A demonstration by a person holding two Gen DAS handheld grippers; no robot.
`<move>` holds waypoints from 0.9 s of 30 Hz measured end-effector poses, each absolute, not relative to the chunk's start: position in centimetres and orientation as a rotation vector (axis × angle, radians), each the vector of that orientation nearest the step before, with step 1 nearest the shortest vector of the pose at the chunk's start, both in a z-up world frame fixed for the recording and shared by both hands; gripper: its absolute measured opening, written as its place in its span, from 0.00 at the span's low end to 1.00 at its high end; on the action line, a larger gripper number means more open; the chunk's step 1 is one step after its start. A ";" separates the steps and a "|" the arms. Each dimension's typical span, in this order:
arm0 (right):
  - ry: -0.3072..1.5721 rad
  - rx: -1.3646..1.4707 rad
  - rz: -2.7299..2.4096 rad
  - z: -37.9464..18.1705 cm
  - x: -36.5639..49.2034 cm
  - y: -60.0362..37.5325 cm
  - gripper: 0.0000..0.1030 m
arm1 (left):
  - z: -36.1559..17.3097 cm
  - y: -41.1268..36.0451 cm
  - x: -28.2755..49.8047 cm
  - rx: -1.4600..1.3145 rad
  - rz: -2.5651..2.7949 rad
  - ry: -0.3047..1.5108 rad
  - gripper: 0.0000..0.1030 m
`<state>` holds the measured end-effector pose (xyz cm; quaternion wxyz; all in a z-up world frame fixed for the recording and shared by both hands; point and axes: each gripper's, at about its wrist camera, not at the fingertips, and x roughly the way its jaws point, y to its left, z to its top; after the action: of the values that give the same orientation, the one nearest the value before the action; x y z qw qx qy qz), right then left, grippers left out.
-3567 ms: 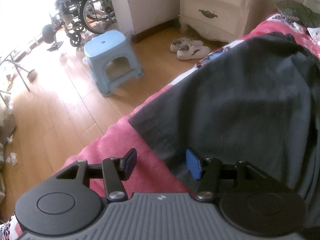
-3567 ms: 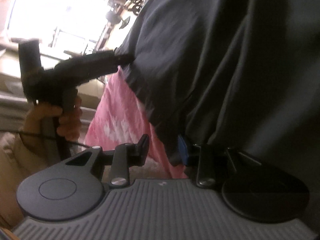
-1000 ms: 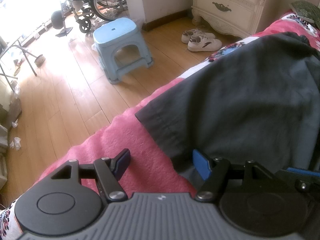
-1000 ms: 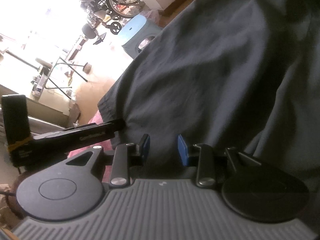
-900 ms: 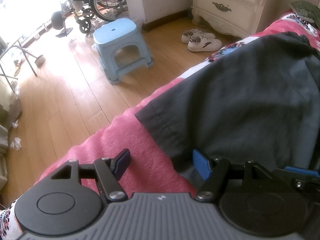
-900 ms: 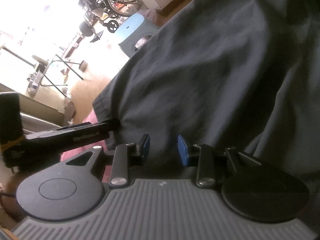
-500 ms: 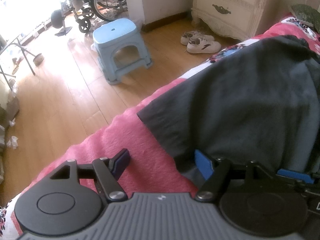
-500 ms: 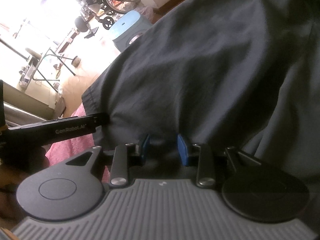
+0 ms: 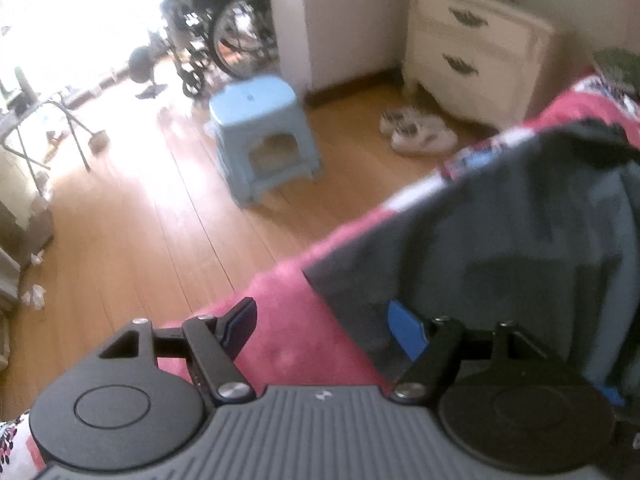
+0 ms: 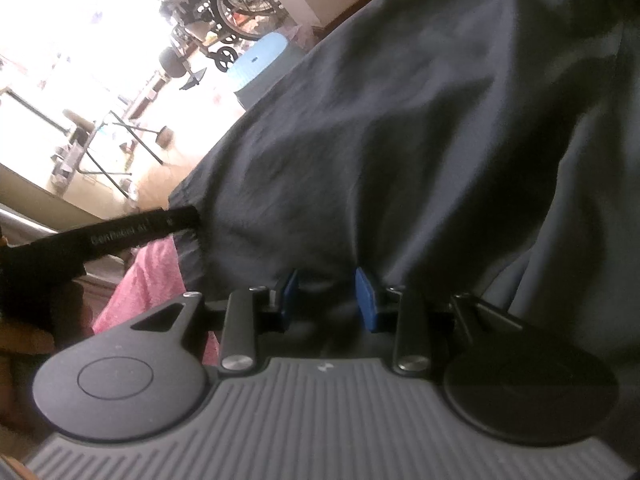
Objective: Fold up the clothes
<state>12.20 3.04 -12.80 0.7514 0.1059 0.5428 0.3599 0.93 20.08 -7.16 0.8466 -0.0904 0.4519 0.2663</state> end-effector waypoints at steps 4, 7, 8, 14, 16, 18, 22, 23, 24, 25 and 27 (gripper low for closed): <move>1.189 0.249 0.805 -13.1 12.5 2.7 0.30 | -6.6 20.7 2.1 -0.204 0.606 0.920 0.72; 1.208 0.232 0.820 -13.2 13.0 2.8 0.31 | -6.2 20.8 3.6 -0.205 0.625 0.937 0.72; 1.220 0.225 0.826 -13.1 13.2 2.9 0.33 | -6.1 20.8 4.1 -0.204 0.628 0.948 0.72; 1.325 0.193 0.841 -12.9 14.6 4.1 0.42 | -5.6 20.5 7.4 -0.199 0.638 1.009 0.72; 1.361 0.189 0.833 -12.9 15.0 4.4 0.43 | -5.6 20.3 8.3 -0.192 0.631 1.027 0.72; 1.402 0.192 0.822 -12.9 15.5 4.7 0.43 | -5.5 20.2 9.0 -0.186 0.629 1.046 0.72; 1.488 0.202 0.799 -13.1 16.8 5.3 0.43 | -5.0 20.7 10.8 -0.194 0.626 1.082 0.72; 1.505 0.203 0.794 -13.2 17.0 5.4 0.43 | -4.9 20.8 11.3 -0.194 0.624 1.095 0.72; 1.523 0.204 0.788 -13.2 17.2 5.5 0.43 | -4.8 21.0 11.7 -0.197 0.620 1.104 0.72; 1.540 0.205 0.783 -13.3 17.4 5.6 0.43 | -4.7 21.1 12.0 -0.201 0.617 1.110 0.72; 1.569 0.198 0.773 -13.3 17.7 5.9 0.43 | -4.5 21.4 12.6 -0.210 0.608 1.122 0.71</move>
<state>17.75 5.89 -13.34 0.6369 0.0867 0.6872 0.3384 12.64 21.42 -4.55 0.7980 -0.0980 0.5227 0.2834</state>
